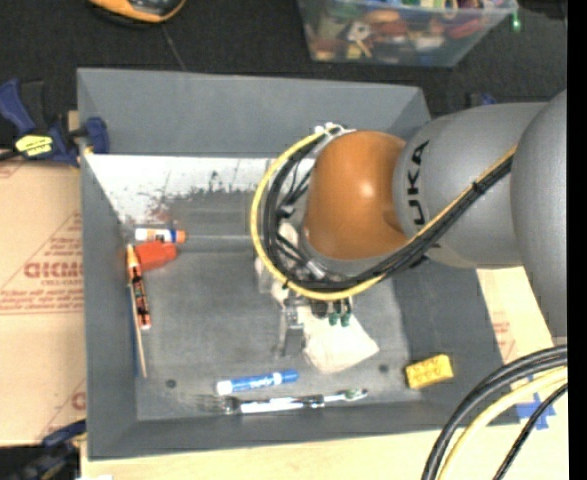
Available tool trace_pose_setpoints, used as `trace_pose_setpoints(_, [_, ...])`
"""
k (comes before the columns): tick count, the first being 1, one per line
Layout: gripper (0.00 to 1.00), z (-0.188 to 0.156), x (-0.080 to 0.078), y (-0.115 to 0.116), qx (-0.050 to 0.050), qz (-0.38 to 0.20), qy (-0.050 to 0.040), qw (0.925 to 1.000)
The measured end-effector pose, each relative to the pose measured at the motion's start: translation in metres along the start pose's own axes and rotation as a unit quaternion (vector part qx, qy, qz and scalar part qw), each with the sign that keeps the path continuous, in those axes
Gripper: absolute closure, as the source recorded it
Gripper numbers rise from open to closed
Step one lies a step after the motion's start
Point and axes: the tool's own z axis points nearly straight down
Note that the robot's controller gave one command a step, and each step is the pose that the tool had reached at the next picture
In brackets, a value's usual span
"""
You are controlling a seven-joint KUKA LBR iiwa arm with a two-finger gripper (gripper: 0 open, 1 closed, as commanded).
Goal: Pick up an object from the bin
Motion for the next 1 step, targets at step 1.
trace_pose_setpoints(1, [0.0,-0.0045,-0.0019,-0.0002,0.0,0.002,-0.004,1.0])
